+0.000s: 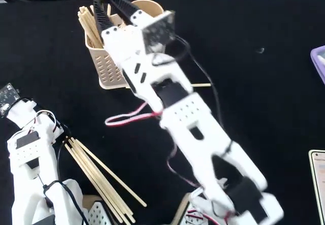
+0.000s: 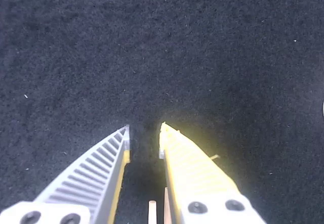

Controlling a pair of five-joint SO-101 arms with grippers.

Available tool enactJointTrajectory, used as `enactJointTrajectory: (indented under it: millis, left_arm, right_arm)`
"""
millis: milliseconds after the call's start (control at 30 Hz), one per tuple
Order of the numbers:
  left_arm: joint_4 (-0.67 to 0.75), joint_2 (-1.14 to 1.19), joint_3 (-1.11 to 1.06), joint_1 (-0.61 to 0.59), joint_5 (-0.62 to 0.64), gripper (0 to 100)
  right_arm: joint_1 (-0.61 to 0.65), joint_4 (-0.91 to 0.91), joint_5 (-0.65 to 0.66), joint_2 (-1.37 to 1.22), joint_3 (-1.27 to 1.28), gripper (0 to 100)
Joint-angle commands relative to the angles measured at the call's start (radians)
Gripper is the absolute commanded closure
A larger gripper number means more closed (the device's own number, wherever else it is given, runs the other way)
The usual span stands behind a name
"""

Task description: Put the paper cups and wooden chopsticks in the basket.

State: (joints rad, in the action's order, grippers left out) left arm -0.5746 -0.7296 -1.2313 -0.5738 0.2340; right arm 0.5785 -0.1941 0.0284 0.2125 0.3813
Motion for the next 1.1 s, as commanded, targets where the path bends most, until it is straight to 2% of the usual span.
enactJointTrajectory:
  millis: [0,300,400,500,667,767,867,967,1067]
  left_arm:
    - [0.015,-0.021,0.007,-0.002,0.008,89]
    - [0.015,-0.021,0.007,-0.005,0.008,89]
    - [0.015,-0.021,0.007,-0.004,0.008,89]
    - [0.015,-0.021,0.007,-0.002,0.008,89]
    - [0.015,-0.021,0.007,-0.002,0.008,89]
    - [0.015,-0.021,0.007,-0.002,0.008,89]
    - [0.015,-0.021,0.007,-0.002,0.008,89]
    - [0.015,-0.021,0.007,-0.002,0.008,89]
    - [0.015,-0.021,0.007,-0.002,0.008,89]
  right_arm:
    - [0.011,-0.031,-0.009,-0.059,-0.07,98.7]
    - [0.009,0.015,-0.005,-0.147,-0.008,98.5]
    - [0.012,0.087,-0.005,-0.131,-0.019,93.6]
    - [0.015,0.141,-0.008,-0.084,-0.028,87.3]
    - [0.015,0.272,-0.009,0.107,-0.038,87.1]
    - [0.012,0.477,-0.009,0.274,-0.035,87.1]
    - [-0.012,0.813,-0.005,0.46,-0.031,87.1]
    - [-0.112,1.137,-0.003,0.616,-0.027,86.8]
    - [-0.278,1.321,-0.003,0.688,0.044,86.8]
